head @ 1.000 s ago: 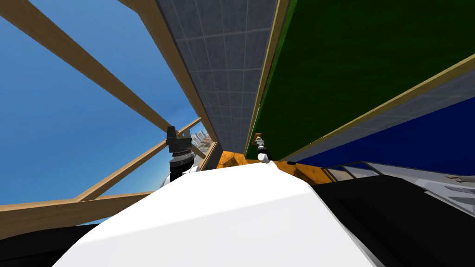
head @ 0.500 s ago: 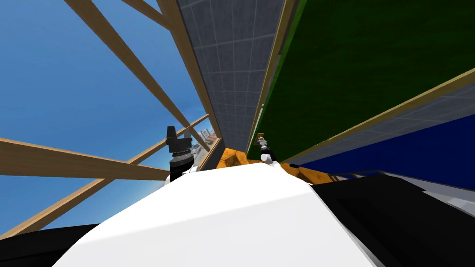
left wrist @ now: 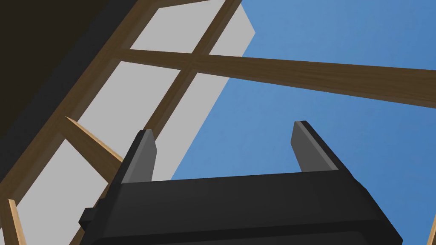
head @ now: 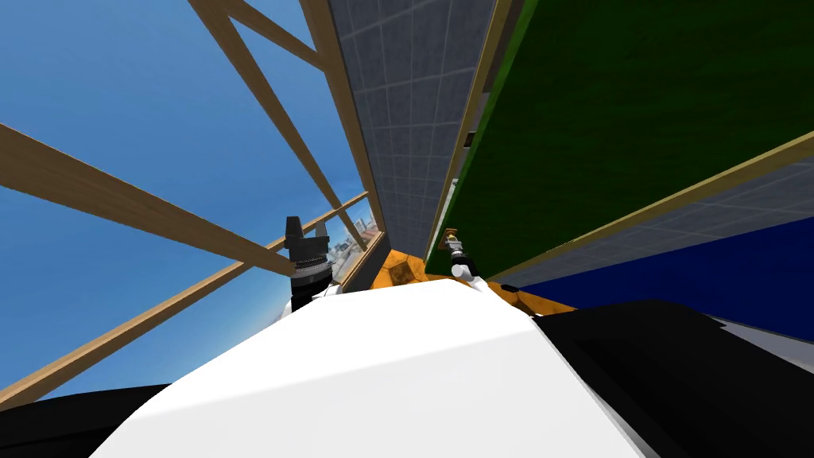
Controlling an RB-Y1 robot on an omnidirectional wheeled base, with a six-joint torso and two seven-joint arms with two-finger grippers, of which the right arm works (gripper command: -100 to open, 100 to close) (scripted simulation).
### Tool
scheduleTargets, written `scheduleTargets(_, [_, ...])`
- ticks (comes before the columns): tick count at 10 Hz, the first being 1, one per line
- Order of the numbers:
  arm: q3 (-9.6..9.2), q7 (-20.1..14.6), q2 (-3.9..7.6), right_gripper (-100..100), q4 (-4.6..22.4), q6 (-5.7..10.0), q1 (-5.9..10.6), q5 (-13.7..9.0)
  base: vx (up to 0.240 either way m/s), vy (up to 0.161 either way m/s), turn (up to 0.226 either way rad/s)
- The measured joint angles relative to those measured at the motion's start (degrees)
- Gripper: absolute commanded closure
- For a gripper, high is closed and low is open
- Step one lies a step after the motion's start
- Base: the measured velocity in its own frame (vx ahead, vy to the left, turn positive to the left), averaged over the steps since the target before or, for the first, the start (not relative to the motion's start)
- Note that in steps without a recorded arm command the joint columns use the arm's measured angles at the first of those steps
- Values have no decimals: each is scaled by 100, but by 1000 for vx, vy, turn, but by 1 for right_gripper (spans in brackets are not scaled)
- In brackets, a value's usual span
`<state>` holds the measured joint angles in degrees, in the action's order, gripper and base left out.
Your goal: Pull the door open
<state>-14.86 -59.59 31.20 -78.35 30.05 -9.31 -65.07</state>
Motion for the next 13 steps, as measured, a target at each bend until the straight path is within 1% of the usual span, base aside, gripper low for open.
scheduleTargets(3, [-101, -149, 155, 100, -40, 85, -47, 37, -228, -53, 161])
scheduleTargets(6, [-301, -379, 353, 100, -89, 184, -111, 100, -262, -80, 167])
scheduleTargets(7, [-350, -418, 402, 100, -154, 193, -166, 107, -235, -64, 137])
scheduleTargets(8, [-401, -462, 452, 100, -188, 212, -190, 122, -105, -25, 41])
scheduleTargets(9, [-428, -471, 449, 100, -182, 201, -205, 126, -176, -17, 143])
scheduleTargets(13, [-562, -641, 658, 100, -245, 328, -259, 154, -227, -60, 144])
